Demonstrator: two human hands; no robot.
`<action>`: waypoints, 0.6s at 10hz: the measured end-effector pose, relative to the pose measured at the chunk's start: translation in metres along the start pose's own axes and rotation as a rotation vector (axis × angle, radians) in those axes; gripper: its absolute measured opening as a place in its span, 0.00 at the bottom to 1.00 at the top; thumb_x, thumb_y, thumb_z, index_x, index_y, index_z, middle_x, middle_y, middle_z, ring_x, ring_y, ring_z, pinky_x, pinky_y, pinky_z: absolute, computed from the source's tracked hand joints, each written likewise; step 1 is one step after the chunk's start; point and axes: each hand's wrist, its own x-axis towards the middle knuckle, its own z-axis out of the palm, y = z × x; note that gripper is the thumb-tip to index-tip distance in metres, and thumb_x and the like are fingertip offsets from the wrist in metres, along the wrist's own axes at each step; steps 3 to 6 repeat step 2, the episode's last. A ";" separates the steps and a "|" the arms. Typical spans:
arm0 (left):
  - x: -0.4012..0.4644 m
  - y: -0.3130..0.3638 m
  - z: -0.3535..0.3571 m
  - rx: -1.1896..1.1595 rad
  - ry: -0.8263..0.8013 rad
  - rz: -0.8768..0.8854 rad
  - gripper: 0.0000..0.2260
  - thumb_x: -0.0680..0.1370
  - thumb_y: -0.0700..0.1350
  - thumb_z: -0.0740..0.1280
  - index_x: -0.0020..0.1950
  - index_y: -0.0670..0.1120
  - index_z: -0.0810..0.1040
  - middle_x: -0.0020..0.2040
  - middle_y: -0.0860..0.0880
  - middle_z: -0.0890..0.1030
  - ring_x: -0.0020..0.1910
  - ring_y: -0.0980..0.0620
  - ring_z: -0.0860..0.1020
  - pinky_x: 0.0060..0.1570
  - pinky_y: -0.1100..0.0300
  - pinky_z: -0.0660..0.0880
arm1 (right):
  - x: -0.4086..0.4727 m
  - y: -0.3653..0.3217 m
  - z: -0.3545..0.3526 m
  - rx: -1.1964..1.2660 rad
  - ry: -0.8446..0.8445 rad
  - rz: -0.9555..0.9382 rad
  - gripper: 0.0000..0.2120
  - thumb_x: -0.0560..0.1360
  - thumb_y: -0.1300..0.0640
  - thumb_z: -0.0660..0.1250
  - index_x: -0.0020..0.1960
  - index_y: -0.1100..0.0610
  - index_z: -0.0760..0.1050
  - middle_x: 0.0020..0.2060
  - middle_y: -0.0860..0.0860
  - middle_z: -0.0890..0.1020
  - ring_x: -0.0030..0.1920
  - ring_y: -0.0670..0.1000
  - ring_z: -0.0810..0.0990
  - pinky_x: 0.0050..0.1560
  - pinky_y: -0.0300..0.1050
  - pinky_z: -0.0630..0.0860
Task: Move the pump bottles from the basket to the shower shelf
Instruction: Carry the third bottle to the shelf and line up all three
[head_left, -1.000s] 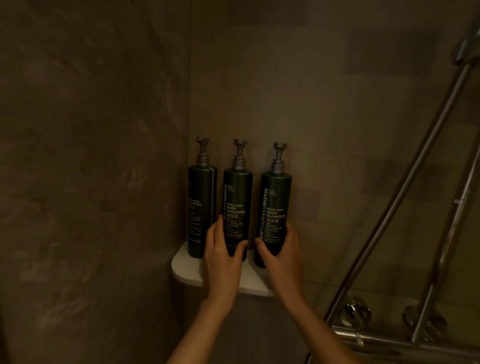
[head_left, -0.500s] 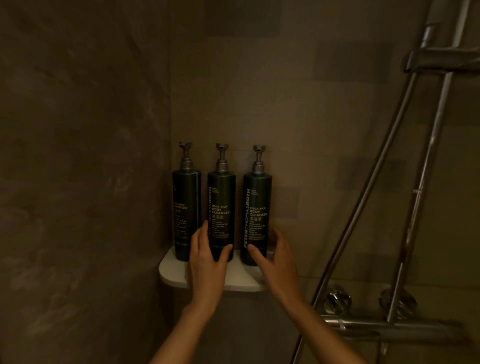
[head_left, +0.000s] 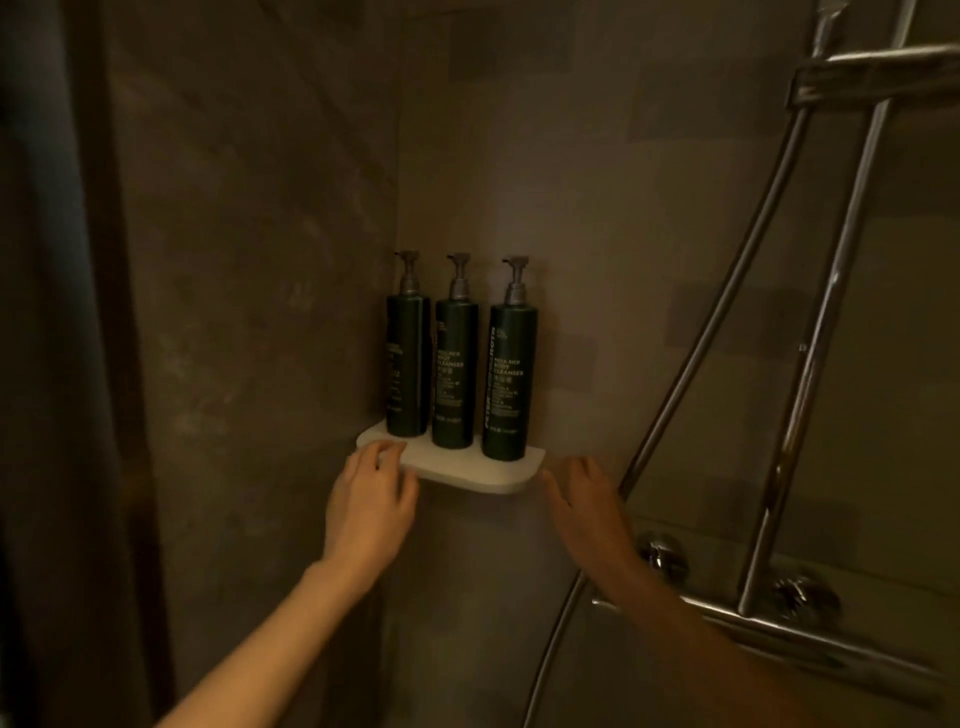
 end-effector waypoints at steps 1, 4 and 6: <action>-0.042 0.022 -0.002 0.167 -0.093 -0.090 0.21 0.79 0.51 0.57 0.71 0.45 0.66 0.69 0.44 0.71 0.68 0.46 0.68 0.66 0.52 0.67 | -0.034 0.018 -0.020 -0.027 -0.110 -0.110 0.13 0.80 0.53 0.57 0.55 0.61 0.74 0.54 0.58 0.76 0.56 0.57 0.74 0.57 0.50 0.71; -0.081 0.039 -0.008 0.321 -0.161 -0.131 0.23 0.79 0.53 0.57 0.72 0.46 0.65 0.70 0.44 0.70 0.69 0.45 0.67 0.68 0.52 0.64 | -0.057 0.029 -0.038 -0.094 -0.223 -0.236 0.16 0.80 0.56 0.57 0.64 0.62 0.71 0.62 0.58 0.74 0.63 0.58 0.71 0.63 0.47 0.65; -0.081 0.039 -0.008 0.321 -0.161 -0.131 0.23 0.79 0.53 0.57 0.72 0.46 0.65 0.70 0.44 0.70 0.69 0.45 0.67 0.68 0.52 0.64 | -0.057 0.029 -0.038 -0.094 -0.223 -0.236 0.16 0.80 0.56 0.57 0.64 0.62 0.71 0.62 0.58 0.74 0.63 0.58 0.71 0.63 0.47 0.65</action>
